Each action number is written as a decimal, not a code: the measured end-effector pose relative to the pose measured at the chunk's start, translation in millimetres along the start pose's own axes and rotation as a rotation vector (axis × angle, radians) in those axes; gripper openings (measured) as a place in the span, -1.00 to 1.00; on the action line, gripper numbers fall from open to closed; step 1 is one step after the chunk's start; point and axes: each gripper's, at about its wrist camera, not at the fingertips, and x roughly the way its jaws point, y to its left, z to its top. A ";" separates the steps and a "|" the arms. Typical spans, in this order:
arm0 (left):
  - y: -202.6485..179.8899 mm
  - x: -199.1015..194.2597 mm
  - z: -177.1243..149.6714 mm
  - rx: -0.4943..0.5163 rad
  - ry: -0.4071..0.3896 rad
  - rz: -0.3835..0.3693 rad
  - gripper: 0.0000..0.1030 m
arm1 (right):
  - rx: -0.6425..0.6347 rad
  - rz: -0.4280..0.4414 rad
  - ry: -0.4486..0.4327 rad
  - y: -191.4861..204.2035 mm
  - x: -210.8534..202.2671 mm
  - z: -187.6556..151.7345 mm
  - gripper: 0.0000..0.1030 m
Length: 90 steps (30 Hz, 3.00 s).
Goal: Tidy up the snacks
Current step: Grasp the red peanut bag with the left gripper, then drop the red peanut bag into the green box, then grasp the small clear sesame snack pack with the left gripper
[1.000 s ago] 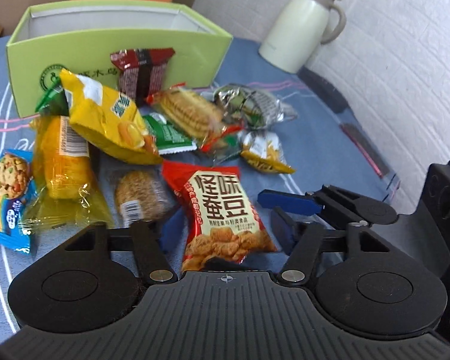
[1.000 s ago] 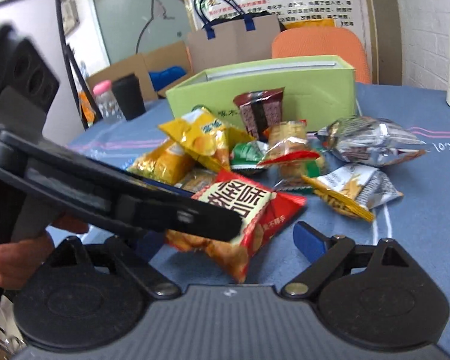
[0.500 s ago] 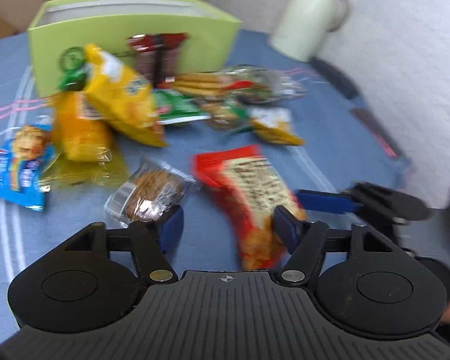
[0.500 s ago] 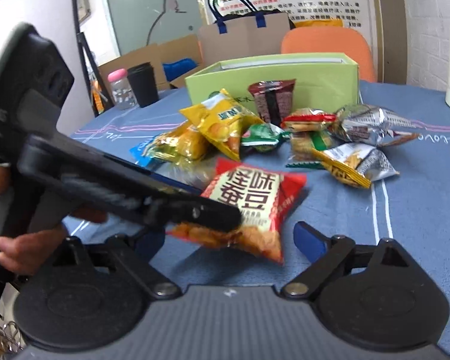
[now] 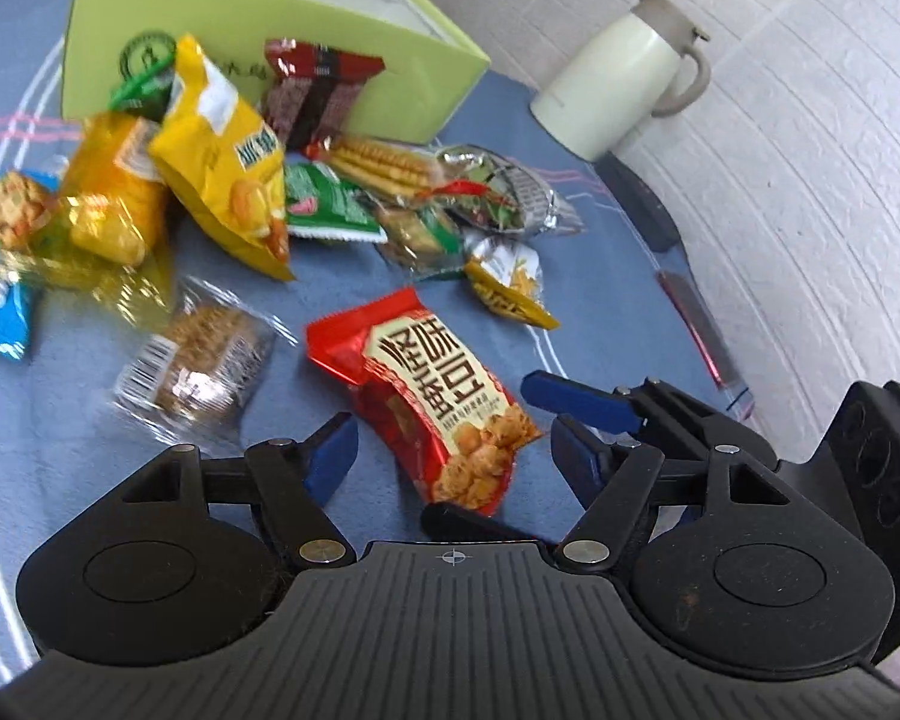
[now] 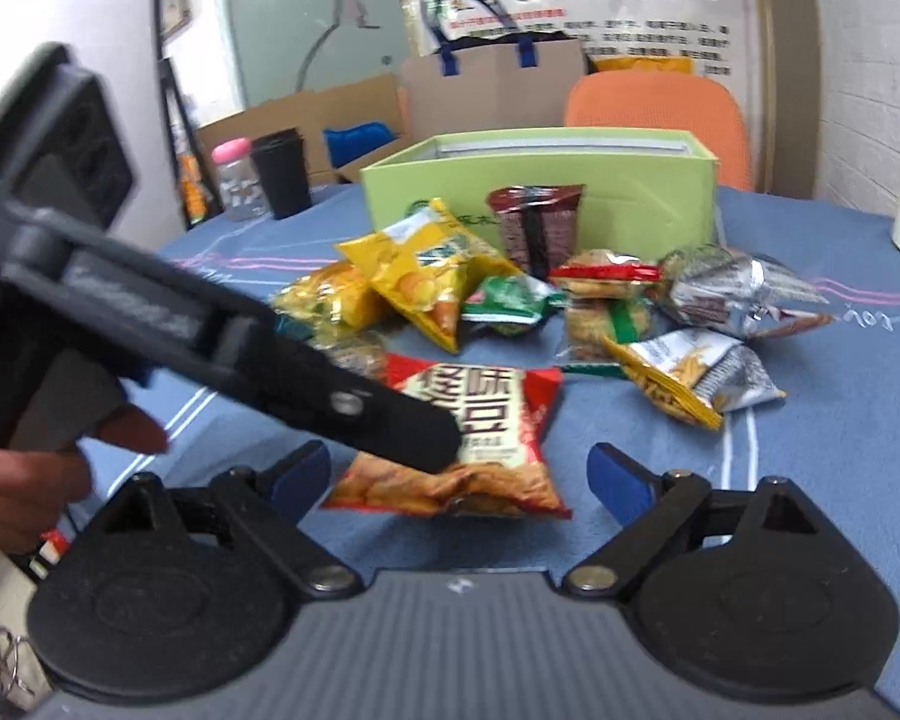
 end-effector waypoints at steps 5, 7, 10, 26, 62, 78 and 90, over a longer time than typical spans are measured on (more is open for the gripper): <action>6.2 10.5 4.4 -0.046 -0.011 0.030 0.15 | -0.015 -0.007 0.033 -4.1 24.5 2.4 0.79; 7.8 12.4 6.0 -0.046 -0.015 0.029 0.02 | -0.042 0.001 0.030 -0.3 31.0 -0.3 0.65; 6.6 14.1 4.5 -0.023 -0.009 0.042 -0.58 | -0.066 -0.006 0.032 9.1 26.1 2.6 0.47; -15.2 1.4 186.6 0.096 -0.203 -0.020 -0.66 | -0.210 -0.127 -0.145 -54.3 68.5 168.4 0.47; 62.6 -39.5 9.4 -0.001 -0.101 0.114 -0.25 | -0.125 0.100 0.079 57.6 70.9 34.6 0.80; 37.1 -36.6 -18.7 0.033 -0.093 0.129 -0.07 | -0.102 0.016 0.057 41.2 28.9 7.6 0.76; 18.3 -20.9 -0.6 0.021 -0.084 0.040 -0.75 | -0.118 -0.004 0.018 32.8 27.2 27.7 0.28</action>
